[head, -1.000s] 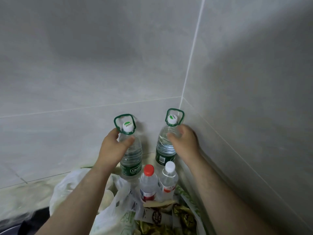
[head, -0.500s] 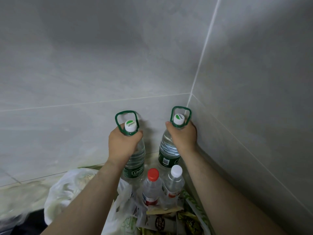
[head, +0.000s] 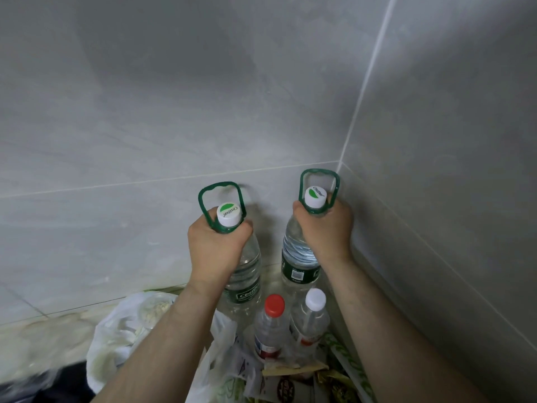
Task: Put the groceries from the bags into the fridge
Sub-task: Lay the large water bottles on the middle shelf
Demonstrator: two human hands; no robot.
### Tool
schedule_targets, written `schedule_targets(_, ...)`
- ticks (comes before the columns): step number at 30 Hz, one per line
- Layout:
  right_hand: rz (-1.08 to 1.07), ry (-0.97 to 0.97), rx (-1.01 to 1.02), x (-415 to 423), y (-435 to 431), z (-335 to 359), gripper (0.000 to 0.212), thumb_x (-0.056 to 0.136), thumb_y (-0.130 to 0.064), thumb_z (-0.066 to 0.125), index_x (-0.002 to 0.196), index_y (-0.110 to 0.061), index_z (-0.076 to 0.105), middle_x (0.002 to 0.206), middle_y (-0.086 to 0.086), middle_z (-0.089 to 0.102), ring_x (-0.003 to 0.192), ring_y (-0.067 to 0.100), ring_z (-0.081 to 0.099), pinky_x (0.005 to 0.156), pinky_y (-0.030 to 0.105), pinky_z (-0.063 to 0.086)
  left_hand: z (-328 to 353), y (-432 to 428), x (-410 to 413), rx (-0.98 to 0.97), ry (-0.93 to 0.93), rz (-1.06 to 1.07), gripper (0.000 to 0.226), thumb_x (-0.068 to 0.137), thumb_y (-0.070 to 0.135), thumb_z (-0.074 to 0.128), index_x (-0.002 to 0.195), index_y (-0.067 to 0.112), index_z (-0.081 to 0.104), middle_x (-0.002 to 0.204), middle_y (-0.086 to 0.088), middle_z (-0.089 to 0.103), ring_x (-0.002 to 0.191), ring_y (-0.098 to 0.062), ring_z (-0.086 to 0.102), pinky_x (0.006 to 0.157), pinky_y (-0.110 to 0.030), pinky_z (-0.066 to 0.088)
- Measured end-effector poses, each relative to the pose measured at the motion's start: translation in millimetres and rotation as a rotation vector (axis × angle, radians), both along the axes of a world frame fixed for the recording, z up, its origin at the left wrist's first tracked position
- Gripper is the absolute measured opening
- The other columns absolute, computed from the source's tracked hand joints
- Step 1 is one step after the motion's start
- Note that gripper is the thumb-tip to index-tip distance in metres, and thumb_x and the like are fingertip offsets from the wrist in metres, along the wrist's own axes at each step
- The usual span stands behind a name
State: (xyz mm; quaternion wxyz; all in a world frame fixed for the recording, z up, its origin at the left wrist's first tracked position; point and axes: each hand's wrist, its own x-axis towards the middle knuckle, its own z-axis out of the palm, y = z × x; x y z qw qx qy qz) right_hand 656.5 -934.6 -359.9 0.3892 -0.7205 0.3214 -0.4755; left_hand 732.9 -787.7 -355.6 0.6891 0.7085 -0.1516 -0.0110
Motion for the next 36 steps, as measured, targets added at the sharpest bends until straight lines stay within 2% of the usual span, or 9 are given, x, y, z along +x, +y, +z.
schedule_targets(4,0.020,-0.003,-0.040,-9.8,11.7,32.3,0.031,0.073,-0.017,0.079,0.057,-0.025,0.053,0.055,-0.010,0.061,0.056,0.005,0.059,0.057,0.024,0.049,27.7,9.7,-6.7,-0.054,-0.064,0.017,0.016,0.071,0.001,0.076,0.073,-0.006,0.062,0.060,-0.002,0.057,0.053,-0.006,0.050,0.051,-0.016,0.042)
schedule_targets(8,0.045,-0.083,-0.068,-19.5,26.1,78.4,0.025,0.072,-0.017,0.080,0.061,-0.025,0.058,0.061,-0.009,0.065,0.061,0.006,0.064,0.061,0.026,0.053,65.1,26.8,-13.5,-0.121,-0.136,0.018,0.013,0.071,0.001,0.077,0.073,-0.002,0.064,0.063,-0.002,0.062,0.059,-0.010,0.055,0.057,-0.021,0.046)
schedule_targets(13,0.116,-0.178,-0.087,-43.3,57.6,142.2,0.019,0.073,-0.011,0.079,0.067,-0.010,0.062,0.054,-0.009,0.062,0.053,-0.001,0.058,0.056,0.022,0.051,117.7,60.1,-28.0,-0.187,-0.185,-0.021,0.013,0.065,0.013,0.079,0.067,0.022,0.069,0.066,0.007,0.070,0.067,-0.013,0.066,0.067,-0.029,0.054)
schedule_targets(17,0.166,-0.237,-0.034,-75.3,88.4,189.8,0.015,0.074,-0.010,0.078,0.070,-0.010,0.063,0.052,-0.012,0.058,0.050,-0.001,0.053,0.052,0.016,0.045,161.3,92.9,-56.1,-0.258,-0.218,-0.034,0.011,0.060,0.022,0.074,0.070,0.023,0.068,0.067,0.007,0.070,0.069,-0.012,0.066,0.069,-0.028,0.055)
schedule_targets(21,0.194,-0.228,-0.011,-117.8,129.1,217.0,0.017,0.074,-0.010,0.078,0.073,-0.004,0.062,0.056,-0.008,0.058,0.052,0.003,0.053,0.053,0.020,0.046,193.5,130.1,-86.9,-0.297,-0.225,-0.079,0.017,0.061,0.020,0.073,0.077,0.014,0.070,0.080,-0.013,0.071,0.073,-0.019,0.065,0.072,-0.036,0.055)
schedule_targets(23,0.210,-0.210,0.004,-144.2,151.2,224.7,0.016,0.075,-0.010,0.078,0.073,-0.004,0.063,0.056,-0.008,0.058,0.052,0.003,0.053,0.052,0.019,0.046,203.8,150.8,-104.6,-0.296,-0.223,-0.132,0.023,0.062,0.017,0.073,0.082,0.006,0.069,0.088,-0.021,0.070,0.075,-0.020,0.065,0.072,-0.039,0.055)
schedule_targets(27,0.205,-0.135,0.023,-203.5,195.1,228.0,0.015,0.075,-0.012,0.078,0.078,-0.004,0.066,0.058,-0.006,0.061,0.053,0.004,0.054,0.053,0.017,0.048,205.9,186.4,-141.8,-0.282,-0.176,-0.288,0.021,0.066,0.008,0.074,0.086,0.003,0.069,0.082,-0.008,0.074,0.075,-0.016,0.069,0.075,-0.040,0.054)
schedule_targets(31,0.122,-0.104,0.053,-263.0,236.8,218.9,0.016,0.073,-0.011,0.077,0.076,-0.001,0.065,0.055,-0.005,0.058,0.050,0.006,0.051,0.049,0.016,0.044,195.2,209.5,-183.3,-0.261,-0.137,-0.471,0.026,0.055,0.015,0.070,0.079,0.005,0.069,0.078,-0.007,0.075,0.071,-0.015,0.070,0.071,-0.036,0.051)
schedule_targets(36,-0.065,-0.089,0.015,-341.9,285.1,200.4,0.026,0.075,-0.009,0.076,0.070,0.005,0.055,0.053,-0.003,0.047,0.048,0.009,0.041,0.047,0.017,0.034,173.4,225.3,-236.3,-0.204,-0.066,-0.746,0.033,0.044,0.024,0.078,0.073,0.010,0.073,0.079,-0.014,0.073,0.072,-0.022,0.069,0.072,-0.040,0.054)
